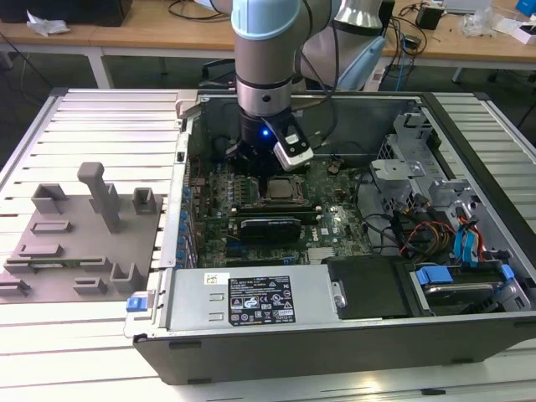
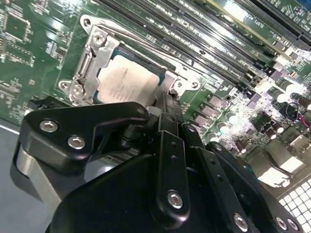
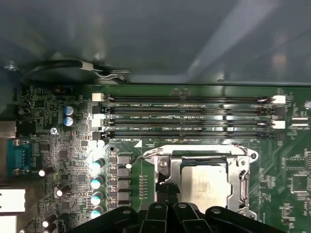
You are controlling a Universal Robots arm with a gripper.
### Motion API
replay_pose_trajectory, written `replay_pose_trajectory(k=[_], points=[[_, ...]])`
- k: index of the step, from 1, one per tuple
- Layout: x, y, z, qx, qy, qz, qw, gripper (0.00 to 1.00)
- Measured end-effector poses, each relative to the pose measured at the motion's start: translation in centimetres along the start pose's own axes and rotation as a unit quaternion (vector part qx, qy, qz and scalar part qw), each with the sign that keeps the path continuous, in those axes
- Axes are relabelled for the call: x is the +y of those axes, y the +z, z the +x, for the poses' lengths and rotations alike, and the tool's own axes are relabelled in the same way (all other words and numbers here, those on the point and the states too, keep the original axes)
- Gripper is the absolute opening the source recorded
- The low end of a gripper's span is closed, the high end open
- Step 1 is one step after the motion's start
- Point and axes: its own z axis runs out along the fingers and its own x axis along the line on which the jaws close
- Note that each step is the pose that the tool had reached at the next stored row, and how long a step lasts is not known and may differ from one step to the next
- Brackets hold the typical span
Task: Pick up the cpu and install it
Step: 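Close the cpu cover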
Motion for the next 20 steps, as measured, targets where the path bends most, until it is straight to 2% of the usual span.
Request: replay_pose_trajectory(k=[2, 14, 17, 20], points=[[0.0, 0.28, 0.15, 0.0001, -0.001, 0.0001, 1.0, 0.11], [0.0, 0.49, 0.18, 0.0001, -0.001, 0.0, 1.0, 0.11], [0.04, 0.23, 0.14, -0.0007, -0.001, -0.0008, 1.0, 0.11], [0.0, -0.73, 0.13, 0.0, -0.001, 0.0016, 1.0, 0.11]])
